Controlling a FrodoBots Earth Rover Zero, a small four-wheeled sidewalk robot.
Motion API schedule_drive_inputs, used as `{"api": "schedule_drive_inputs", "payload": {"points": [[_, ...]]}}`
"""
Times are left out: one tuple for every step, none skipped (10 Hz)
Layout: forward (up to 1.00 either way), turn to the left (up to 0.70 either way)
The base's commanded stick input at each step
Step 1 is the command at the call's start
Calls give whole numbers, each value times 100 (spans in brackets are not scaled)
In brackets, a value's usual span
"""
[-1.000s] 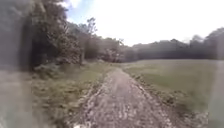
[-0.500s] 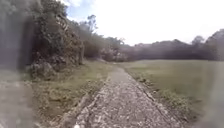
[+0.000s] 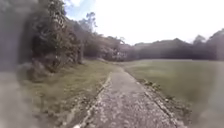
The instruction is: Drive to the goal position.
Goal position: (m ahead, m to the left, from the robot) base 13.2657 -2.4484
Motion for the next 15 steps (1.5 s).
{"api": "schedule_drive_inputs", "payload": {"points": [[100, -26], [100, -6], [100, -1], [100, 0], [100, 0], [100, 0], [100, 0], [100, 0], [100, 0], [100, 0], [100, 0], [100, 0], [100, 0], [100, 0], [100, 0]]}}
